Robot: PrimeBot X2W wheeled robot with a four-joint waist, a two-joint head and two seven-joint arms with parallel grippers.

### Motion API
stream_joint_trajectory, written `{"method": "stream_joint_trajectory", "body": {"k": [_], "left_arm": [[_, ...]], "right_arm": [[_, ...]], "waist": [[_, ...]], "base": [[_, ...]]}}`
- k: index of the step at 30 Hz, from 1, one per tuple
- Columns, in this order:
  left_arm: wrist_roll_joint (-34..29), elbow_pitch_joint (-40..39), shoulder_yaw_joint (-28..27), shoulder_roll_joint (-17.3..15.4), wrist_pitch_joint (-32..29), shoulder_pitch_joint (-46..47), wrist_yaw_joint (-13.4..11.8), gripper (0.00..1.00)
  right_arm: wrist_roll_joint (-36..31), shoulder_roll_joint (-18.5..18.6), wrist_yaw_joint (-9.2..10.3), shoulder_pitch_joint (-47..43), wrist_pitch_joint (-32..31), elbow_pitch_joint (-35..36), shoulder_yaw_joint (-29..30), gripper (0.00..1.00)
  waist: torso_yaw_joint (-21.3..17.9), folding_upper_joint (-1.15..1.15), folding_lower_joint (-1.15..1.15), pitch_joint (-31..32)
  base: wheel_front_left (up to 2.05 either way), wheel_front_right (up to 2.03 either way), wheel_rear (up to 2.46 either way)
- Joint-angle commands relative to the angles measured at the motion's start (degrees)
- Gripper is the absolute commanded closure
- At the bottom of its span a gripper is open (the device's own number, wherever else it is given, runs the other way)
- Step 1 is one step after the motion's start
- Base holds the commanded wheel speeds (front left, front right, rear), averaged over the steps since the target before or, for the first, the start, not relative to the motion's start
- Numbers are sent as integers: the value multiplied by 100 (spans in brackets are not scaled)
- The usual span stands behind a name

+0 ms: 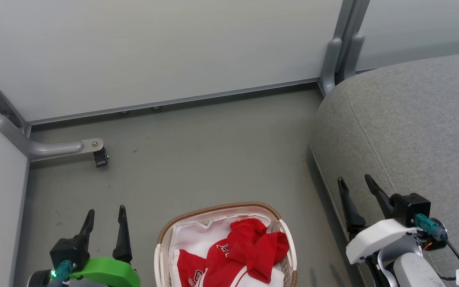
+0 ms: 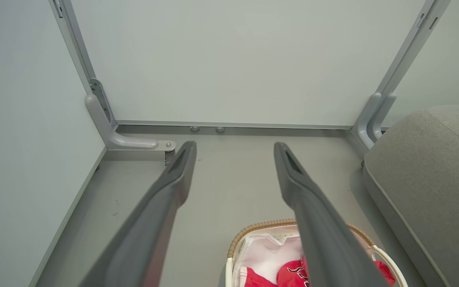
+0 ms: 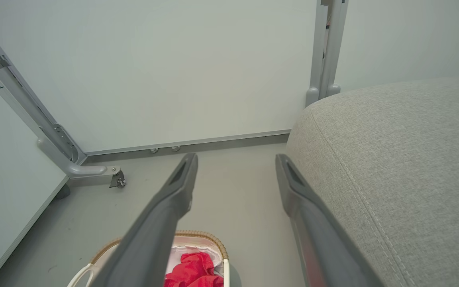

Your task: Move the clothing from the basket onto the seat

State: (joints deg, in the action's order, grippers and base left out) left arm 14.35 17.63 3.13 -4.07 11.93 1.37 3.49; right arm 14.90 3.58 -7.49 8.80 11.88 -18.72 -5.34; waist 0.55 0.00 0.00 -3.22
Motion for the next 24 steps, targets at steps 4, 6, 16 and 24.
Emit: {"method": "stream_joint_trajectory", "body": {"k": [4, 6, 16, 24], "left_arm": [[-284, -4, -50, 15, 89, -79, -37, 0], [-378, -5, -63, 22, 115, -90, -34, 0], [-813, 0, -55, 49, 221, -44, 41, 0], [-1118, 106, 76, 82, 296, 218, 118, 0]], "right_arm": [[-292, 8, 0, -53, 98, -17, 2, 0], [-381, 6, 0, -55, 116, -23, 8, 0], [-840, -6, 0, 15, 226, -35, 20, 0], [-1157, 5, 0, 251, 305, 65, -29, 0]], "waist": [[-1, 0, 0, 4], [0, 0, 0, 0], [-6, 0, 0, -136], [-71, 0, 0, -592]], "base": [[0, 0, 0], [0, 0, 0], [0, 0, 0], [0, 0, 0]]}}
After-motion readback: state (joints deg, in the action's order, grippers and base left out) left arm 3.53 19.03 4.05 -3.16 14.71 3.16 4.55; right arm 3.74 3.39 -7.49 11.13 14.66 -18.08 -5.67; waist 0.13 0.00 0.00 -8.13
